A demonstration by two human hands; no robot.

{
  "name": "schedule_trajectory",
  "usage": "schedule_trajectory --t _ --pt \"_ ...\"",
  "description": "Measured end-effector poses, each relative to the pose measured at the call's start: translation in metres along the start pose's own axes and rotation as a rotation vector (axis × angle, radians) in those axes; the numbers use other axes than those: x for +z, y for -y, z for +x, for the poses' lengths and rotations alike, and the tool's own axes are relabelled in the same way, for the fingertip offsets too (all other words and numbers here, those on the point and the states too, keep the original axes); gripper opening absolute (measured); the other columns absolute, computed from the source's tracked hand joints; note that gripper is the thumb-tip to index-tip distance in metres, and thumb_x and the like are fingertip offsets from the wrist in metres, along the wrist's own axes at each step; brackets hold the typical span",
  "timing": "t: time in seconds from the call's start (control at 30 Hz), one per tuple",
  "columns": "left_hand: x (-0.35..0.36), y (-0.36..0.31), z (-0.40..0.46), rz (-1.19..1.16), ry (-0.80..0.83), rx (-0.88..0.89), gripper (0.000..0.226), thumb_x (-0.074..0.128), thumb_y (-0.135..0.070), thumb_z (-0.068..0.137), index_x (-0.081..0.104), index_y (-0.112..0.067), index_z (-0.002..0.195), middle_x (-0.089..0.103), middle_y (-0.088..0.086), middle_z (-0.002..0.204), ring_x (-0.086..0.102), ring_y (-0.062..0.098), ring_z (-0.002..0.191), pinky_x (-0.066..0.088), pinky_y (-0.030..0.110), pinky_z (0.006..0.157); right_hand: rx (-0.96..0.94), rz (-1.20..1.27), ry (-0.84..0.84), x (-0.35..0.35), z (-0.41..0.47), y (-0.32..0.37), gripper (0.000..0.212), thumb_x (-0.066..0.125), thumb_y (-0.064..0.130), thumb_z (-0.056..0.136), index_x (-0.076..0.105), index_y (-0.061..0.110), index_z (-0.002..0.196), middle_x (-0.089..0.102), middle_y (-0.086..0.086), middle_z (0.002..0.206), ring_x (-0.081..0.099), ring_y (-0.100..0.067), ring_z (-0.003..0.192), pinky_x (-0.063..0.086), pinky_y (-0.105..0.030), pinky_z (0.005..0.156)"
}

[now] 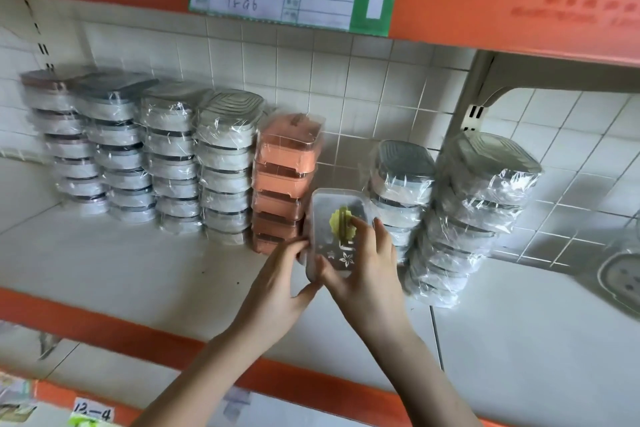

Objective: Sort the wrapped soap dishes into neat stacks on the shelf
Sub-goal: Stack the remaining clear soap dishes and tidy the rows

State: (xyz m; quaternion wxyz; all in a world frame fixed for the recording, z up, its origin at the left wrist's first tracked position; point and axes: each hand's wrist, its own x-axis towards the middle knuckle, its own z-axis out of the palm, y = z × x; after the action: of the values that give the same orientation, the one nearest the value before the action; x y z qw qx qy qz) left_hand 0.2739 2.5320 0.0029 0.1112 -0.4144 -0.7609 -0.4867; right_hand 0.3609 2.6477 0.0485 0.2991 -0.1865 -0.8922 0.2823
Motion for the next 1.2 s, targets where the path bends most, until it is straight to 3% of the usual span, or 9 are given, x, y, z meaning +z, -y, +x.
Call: schedule_trajectory --t 0.17,0.27,0.37,0.43,0.57,0.73,0.9,1.03,1.2 --pt "-0.003 0.01 0.019 -0.091 0.015 -0.044 0.051 0.069 -0.024 0.082 0.046 -0.023 0.127 0.054 -0.018 0.115 0.05 -0.008 0.105 0.037 0.006 0.09 -0.049 0.04 0.045 0.001 0.016 -0.005 0.077 0.054 0.064 0.072 0.038 0.024 0.136 0.031 -0.017 0.144 0.034 -0.036 0.131 0.036 -0.042 0.106" --pt "-0.007 0.016 0.033 -0.108 0.041 -0.046 0.051 0.067 -0.01 0.084 0.047 -0.013 0.131 0.056 -0.014 0.107 0.055 -0.006 0.097 0.045 0.011 0.086 -0.083 0.006 0.051 0.003 0.027 -0.009 0.065 0.067 0.03 0.078 0.036 0.024 0.135 0.031 -0.022 0.144 0.035 -0.041 0.131 0.036 -0.044 0.107" --pt "-0.009 0.021 0.045 -0.055 0.006 -0.038 0.046 0.07 -0.006 0.081 0.053 -0.01 0.124 0.053 -0.023 0.09 0.054 -0.016 0.085 0.041 0.003 0.077 -0.049 -0.04 0.023 0.004 0.034 -0.01 0.056 0.064 0.0 0.08 0.047 0.011 0.133 0.035 -0.016 0.141 0.041 -0.035 0.127 0.03 -0.023 0.103" --pt "-0.007 0.023 0.051 0.023 -0.041 -0.022 0.042 0.073 -0.01 0.078 0.058 -0.009 0.117 0.052 -0.019 0.084 0.055 -0.007 0.077 0.048 0.017 0.075 -0.051 -0.039 -0.057 0.009 0.037 -0.011 0.051 0.066 0.0 0.08 0.051 0.011 0.128 0.043 -0.01 0.13 0.05 -0.031 0.114 0.038 -0.023 0.098" --pt "-0.002 0.026 0.06 0.081 -0.12 -0.04 0.028 0.073 -0.015 0.078 0.058 -0.014 0.103 0.057 -0.007 0.085 0.059 0.016 0.075 0.052 0.037 0.066 0.026 0.006 -0.185 0.021 0.042 -0.011 0.039 0.066 0.008 0.084 0.052 0.013 0.12 0.043 0.002 0.112 0.057 -0.027 0.094 0.05 -0.04 0.085" --pt "0.005 0.026 0.069 0.01 -0.143 -0.073 0.019 0.07 -0.009 0.081 0.056 -0.011 0.092 0.056 -0.005 0.08 0.055 0.014 0.07 0.05 0.037 0.064 0.061 0.026 -0.327 0.034 0.043 -0.011 0.026 0.065 0.01 0.084 0.049 0.015 0.104 0.044 0.0 0.101 0.055 -0.027 0.085 0.051 -0.046 0.075" --pt "0.007 0.03 0.071 -0.006 -0.12 -0.016 0.012 0.065 -0.007 0.085 0.062 -0.007 0.096 0.064 0.002 0.086 0.061 0.016 0.075 0.05 0.03 0.07 0.061 0.007 -0.361 0.04 0.049 -0.014 0.02 0.059 0.007 0.089 0.049 0.011 0.106 0.045 -0.003 0.104 0.056 -0.03 0.087 0.051 -0.047 0.077" --pt "0.002 0.035 0.065 0.006 -0.043 -0.012 0.026 0.059 -0.002 0.086 0.064 -0.007 0.111 0.067 0.004 0.103 0.064 0.021 0.091 0.052 0.035 0.082 0.036 -0.043 -0.36 0.048 0.042 -0.012 0.036 0.049 -0.003 0.088 0.05 0.005 0.122 0.046 -0.01 0.116 0.058 -0.033 0.093 0.052 -0.046 0.082" --pt "-0.003 0.039 0.06 -0.001 0.042 0.006 0.038 0.057 0.001 0.085 0.059 -0.007 0.122 0.065 0.007 0.114 0.062 0.023 0.102 0.047 0.03 0.091 0.044 -0.107 -0.341 0.053 0.036 -0.006 0.051 0.049 -0.009 0.083 0.045 0.001 0.133 0.045 -0.014 0.127 0.055 -0.034 0.105 0.045 -0.029 0.088"
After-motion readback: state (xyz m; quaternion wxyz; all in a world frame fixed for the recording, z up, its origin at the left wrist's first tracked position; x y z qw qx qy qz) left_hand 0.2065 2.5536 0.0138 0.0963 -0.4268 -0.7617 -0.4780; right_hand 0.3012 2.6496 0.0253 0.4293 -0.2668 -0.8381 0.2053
